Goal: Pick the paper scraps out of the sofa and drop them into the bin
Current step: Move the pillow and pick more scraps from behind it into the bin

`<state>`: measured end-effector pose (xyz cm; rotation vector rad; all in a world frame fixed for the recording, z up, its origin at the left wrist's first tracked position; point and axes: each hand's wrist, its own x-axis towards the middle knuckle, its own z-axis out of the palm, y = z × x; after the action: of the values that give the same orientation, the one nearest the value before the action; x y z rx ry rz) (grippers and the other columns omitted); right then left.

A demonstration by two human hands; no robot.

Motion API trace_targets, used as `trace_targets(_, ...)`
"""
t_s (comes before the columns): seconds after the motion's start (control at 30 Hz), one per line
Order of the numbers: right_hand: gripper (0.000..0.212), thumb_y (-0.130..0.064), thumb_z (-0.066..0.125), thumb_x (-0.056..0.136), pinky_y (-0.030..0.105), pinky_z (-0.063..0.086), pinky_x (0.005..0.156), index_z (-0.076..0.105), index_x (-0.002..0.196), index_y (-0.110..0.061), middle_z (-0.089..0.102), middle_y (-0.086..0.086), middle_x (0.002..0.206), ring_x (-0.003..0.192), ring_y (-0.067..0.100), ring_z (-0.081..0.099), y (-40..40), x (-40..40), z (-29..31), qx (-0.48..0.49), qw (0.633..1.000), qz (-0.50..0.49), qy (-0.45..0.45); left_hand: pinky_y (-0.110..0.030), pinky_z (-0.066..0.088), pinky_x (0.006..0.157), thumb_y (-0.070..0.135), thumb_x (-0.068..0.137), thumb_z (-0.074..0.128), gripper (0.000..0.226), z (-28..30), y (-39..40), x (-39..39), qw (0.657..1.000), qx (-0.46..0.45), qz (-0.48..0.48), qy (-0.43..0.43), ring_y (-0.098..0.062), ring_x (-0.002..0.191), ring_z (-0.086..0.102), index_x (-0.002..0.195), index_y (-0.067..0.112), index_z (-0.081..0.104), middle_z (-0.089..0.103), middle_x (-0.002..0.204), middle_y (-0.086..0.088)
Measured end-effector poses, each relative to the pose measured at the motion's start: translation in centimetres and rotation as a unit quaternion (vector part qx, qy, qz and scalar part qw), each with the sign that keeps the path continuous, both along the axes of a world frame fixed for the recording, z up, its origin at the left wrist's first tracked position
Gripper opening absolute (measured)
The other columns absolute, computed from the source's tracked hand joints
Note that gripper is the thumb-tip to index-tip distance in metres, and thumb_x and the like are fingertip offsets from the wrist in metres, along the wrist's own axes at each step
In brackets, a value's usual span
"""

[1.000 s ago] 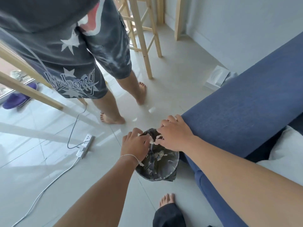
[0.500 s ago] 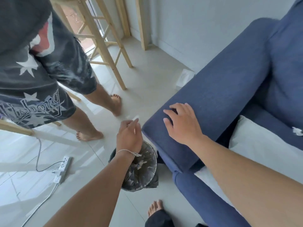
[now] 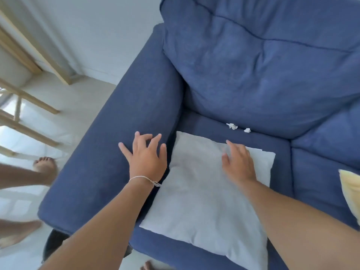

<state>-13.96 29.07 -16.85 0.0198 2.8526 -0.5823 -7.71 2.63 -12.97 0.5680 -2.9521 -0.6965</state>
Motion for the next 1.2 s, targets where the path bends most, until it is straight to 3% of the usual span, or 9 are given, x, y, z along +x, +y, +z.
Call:
trace_targets(0.1,0.049,-0.029,0.046,0.1,0.042,0.035,0.109,0.044,0.149,-0.019,0.049,0.007,0.144,0.133,0.029,0.044,5.5,-0.8,-1.2,0.004,1.0,-0.014,0.0,-0.052,0.039,0.108,0.036,0.097,0.044,0.043,-1.9,5.5,-3.3,0.994,0.052,-0.094,-0.004,-0.034,0.121,0.053,0.134,0.019,0.058,0.052,0.131,-0.007)
trace_targets(0.17,0.048,-0.029,0.044,0.101,0.042,0.034,0.11,0.044,0.148,-0.02,0.05,0.006,0.143,0.132,0.028,0.045,7.9,-1.7,-1.9,0.0,1.0,-0.023,-0.008,-0.044,0.047,0.1,0.036,0.099,0.045,0.042,-3.2,9.2,-5.3,0.988,0.084,-0.126,-0.04,-0.03,0.115,0.057,0.137,0.021,0.056,0.05,0.136,-0.007)
trace_targets(0.33,0.049,-0.032,0.043,0.1,0.042,0.033,0.109,0.045,0.148,-0.022,0.054,0.006,0.137,0.128,0.029,0.048,10.4,-4.4,-4.4,0.004,0.999,0.009,-0.037,-0.036,0.04,0.107,0.035,0.1,0.045,0.047,-6.2,17.4,-10.3,0.964,0.172,-0.153,-0.136,-0.027,0.121,0.055,0.144,0.02,0.048,0.056,0.13,-0.009)
trace_targets(0.47,0.045,-0.033,0.048,0.097,0.04,0.033,0.105,0.052,0.141,-0.025,0.056,0.003,0.132,0.125,0.027,0.05,10.4,-5.7,-6.7,-0.013,0.999,0.0,-0.045,-0.039,0.041,0.106,0.039,0.099,0.044,0.048,-8.1,20.6,-12.7,0.96,0.172,-0.143,-0.169,-0.025,0.119,0.057,0.145,0.024,0.046,0.058,0.129,-0.007)
trace_targets(0.63,0.045,-0.04,0.061,0.091,0.043,0.034,0.104,0.059,0.134,-0.026,0.054,0.003,0.134,0.126,0.029,0.045,8.3,-11.0,-9.7,-0.052,0.984,-0.169,0.014,-0.044,0.044,0.103,0.046,0.094,0.047,0.048,-11.4,20.7,-15.1,0.963,0.153,-0.125,-0.185,-0.027,0.116,0.059,0.138,0.028,0.051,0.056,0.128,-0.003)
trace_targets(0.8,0.038,-0.043,0.072,0.079,0.047,0.031,0.104,0.071,0.11,-0.022,0.054,0.001,0.132,0.124,0.033,0.046,6.1,-15.8,-13.6,-0.11,0.927,-0.346,0.096,-0.043,0.034,0.104,0.041,0.094,0.05,0.045,-14.0,21.7,-20.1,0.984,0.109,-0.075,-0.121,-0.028,0.122,0.047,0.137,0.025,0.051,0.049,0.129,-0.004)
trace_targets(0.93,0.043,-0.042,0.075,0.076,0.045,0.032,0.101,0.073,0.111,-0.016,0.056,0.001,0.128,0.121,0.032,0.047,5.5,-16.1,-16.4,-0.096,0.903,-0.391,0.149,-0.044,0.022,0.103,0.05,0.089,0.054,0.035,-16.4,23.7,-22.6,0.993,0.083,-0.039,-0.08,-0.026,0.119,0.043,0.11,0.025,0.066,0.048,0.122,-0.001)
trace_targets(1.03,0.029,-0.039,0.074,0.08,0.041,0.032,0.097,0.079,0.102,-0.021,0.059,0.001,0.123,0.116,0.03,0.05,5.8,-16.3,-17.4,-0.106,0.894,-0.4,0.172,-0.043,0.015,0.102,0.051,0.086,0.057,0.029,-17.8,24.5,-23.3,0.992,0.108,0.016,-0.059,-0.022,0.117,0.04,0.091,0.026,0.071,0.046,0.116,0.004)
trace_targets(1.2,0.017,-0.041,0.072,0.085,0.033,0.027,0.098,0.079,0.094,-0.028,0.059,-0.007,0.12,0.117,0.024,0.049,6.5,-16.3,-17.2,-0.163,0.895,-0.388,0.147,-0.043,0.02,0.109,0.048,0.087,0.062,0.022,-17.6,23.3,-23.8,0.974,0.212,0.046,-0.069,-0.018,0.117,0.044,0.086,0.029,0.074,0.05,0.112,0.008)
